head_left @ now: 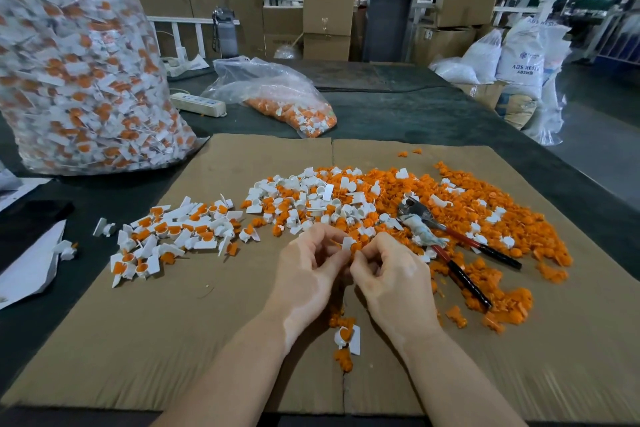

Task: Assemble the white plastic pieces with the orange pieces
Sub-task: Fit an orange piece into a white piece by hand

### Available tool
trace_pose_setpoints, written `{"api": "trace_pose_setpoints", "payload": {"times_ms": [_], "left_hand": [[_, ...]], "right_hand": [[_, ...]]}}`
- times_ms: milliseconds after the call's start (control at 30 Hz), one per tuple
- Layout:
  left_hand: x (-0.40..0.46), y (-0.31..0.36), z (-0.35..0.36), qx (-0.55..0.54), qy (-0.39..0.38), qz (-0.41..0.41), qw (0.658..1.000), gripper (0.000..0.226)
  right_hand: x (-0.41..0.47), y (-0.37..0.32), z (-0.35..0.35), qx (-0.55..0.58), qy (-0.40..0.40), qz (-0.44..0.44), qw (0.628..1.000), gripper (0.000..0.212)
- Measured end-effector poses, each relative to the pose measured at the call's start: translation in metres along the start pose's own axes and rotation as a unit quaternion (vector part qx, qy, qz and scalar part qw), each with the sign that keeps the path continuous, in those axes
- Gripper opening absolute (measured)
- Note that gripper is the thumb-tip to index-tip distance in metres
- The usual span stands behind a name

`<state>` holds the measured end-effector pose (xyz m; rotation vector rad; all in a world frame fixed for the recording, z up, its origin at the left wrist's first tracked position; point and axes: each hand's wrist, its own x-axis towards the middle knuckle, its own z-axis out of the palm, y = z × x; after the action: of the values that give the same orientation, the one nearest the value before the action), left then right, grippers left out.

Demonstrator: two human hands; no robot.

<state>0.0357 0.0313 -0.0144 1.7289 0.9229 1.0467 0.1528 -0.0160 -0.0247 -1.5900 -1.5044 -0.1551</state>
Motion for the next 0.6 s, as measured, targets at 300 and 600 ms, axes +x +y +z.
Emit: {"api": "trace_pose_setpoints", "payload": {"times_ms": [300,600], "left_hand": [[0.0038,-0.005,-0.0043,-0.187,0.018,-0.103,0.977,0.022],[0.0026,-0.006,-0.0055,-0.167,-0.012,-0.071,0.983,0.025]], "right_hand": [[0.0034,-0.0005,-0.0018,0.079,-0.021,0.029,0.996,0.005],[0.0039,0.0013,-0.0032,0.063,-0.042,-0.025,0.997,0.026]]}}
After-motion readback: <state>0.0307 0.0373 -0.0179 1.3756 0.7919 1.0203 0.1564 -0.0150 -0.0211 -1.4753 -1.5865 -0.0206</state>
